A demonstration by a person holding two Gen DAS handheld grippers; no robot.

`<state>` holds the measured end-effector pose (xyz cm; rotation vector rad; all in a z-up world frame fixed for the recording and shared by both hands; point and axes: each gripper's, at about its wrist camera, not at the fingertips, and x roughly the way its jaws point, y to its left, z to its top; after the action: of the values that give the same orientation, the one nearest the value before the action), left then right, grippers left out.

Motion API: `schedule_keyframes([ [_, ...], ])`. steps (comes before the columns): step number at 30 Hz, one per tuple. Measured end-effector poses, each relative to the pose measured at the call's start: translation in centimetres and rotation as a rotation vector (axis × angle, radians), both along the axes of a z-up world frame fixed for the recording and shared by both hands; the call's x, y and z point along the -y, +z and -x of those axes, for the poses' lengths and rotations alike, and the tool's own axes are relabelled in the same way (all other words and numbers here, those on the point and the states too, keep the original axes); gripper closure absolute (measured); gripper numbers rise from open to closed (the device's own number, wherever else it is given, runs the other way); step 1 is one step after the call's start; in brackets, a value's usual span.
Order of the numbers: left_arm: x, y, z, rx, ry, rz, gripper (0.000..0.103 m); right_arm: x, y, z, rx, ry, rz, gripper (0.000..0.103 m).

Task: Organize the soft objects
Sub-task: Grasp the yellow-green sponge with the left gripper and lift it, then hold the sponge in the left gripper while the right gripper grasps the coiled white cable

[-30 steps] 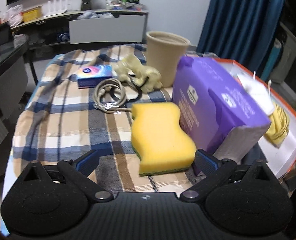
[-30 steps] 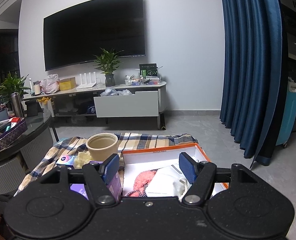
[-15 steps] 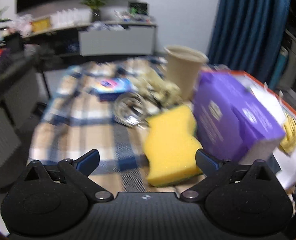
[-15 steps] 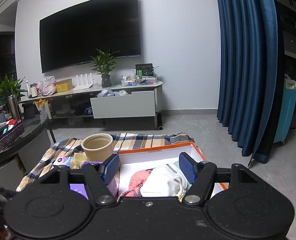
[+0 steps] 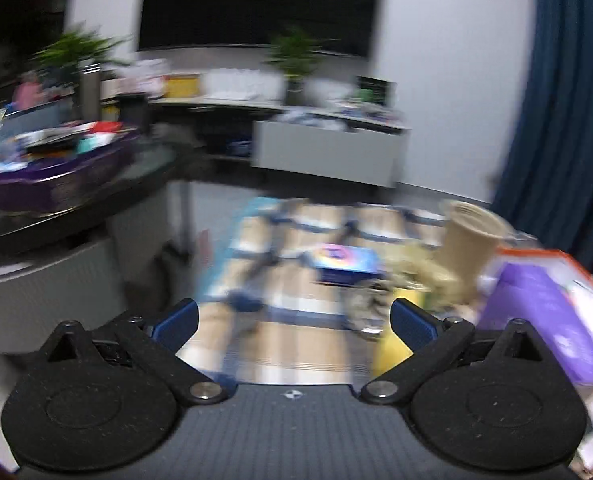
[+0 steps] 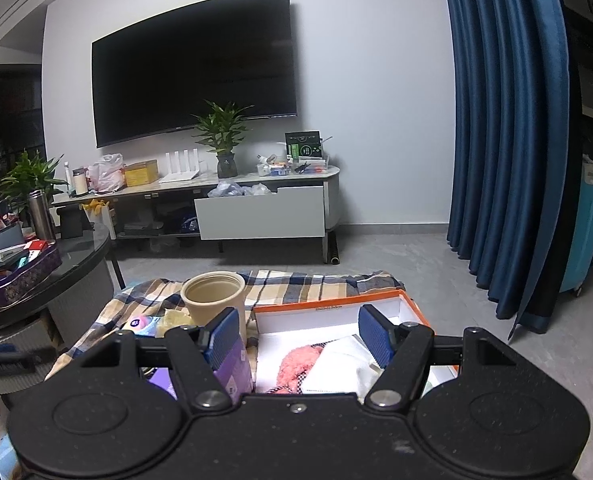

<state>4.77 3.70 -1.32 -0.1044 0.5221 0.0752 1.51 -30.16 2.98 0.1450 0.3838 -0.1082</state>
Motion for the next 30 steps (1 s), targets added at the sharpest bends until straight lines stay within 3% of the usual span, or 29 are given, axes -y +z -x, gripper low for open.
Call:
schedule_keyframes([
  [3,3.0,-0.2,-0.4,0.002,-0.132,-0.026,0.0,-0.5,0.1,-0.2,-0.001,0.013,0.002,0.024],
  [6,7.1,-1.9,-1.4,-0.05,-0.223,-0.183,0.0,-0.9,0.3,0.0,0.003,0.023,0.018,0.024],
  [8,8.0,-3.3,-2.4,-0.109,-0.195,-0.238,0.001,-0.9,0.5,0.3,0.01,0.025,0.038,0.024],
  [9,7.4,-4.0,-2.2,-0.12,-0.162,-0.224,0.001,-0.8,0.5,0.4,0.01,0.023,0.045,0.024],
  [12,4.1,-3.5,-2.1,-0.104,-0.07,-0.087,0.0,-0.6,0.2,0.2,0.001,0.019,0.03,0.024],
  [15,2.2,-2.5,-1.9,-0.074,-0.013,-0.098,0.0,-1.1,0.0,-0.3,-0.003,0.042,0.011,0.024],
  [19,2.8,-2.5,-1.9,-0.076,-0.148,-0.156,0.0,-2.8,-0.1,-1.2,-0.019,0.114,-0.012,0.024],
  [23,5.3,-3.9,-3.1,-0.106,-0.247,-0.27,0.0,-5.3,0.1,-2.3,-0.039,0.179,-0.024,0.024],
  [26,5.7,-4.9,-4.6,-0.142,-0.286,-0.268,0.0,-7.2,0.0,-3.4,-0.055,0.21,-0.021,0.024],
  [27,5.8,-5.2,-5.0,-0.151,-0.298,-0.26,0.004,-8.1,0.0,-3.8,-0.06,0.221,-0.019,0.024],
  [28,5.9,-5.6,-5.6,-0.162,-0.302,-0.26,0.018,-8.9,-0.1,-4.1,-0.063,0.23,-0.019,0.024],
  [30,5.8,-6.2,-6.2,-0.191,-0.304,-0.263,0.022,-10.5,-0.5,-4.7,-0.065,0.24,-0.023,0.023],
])
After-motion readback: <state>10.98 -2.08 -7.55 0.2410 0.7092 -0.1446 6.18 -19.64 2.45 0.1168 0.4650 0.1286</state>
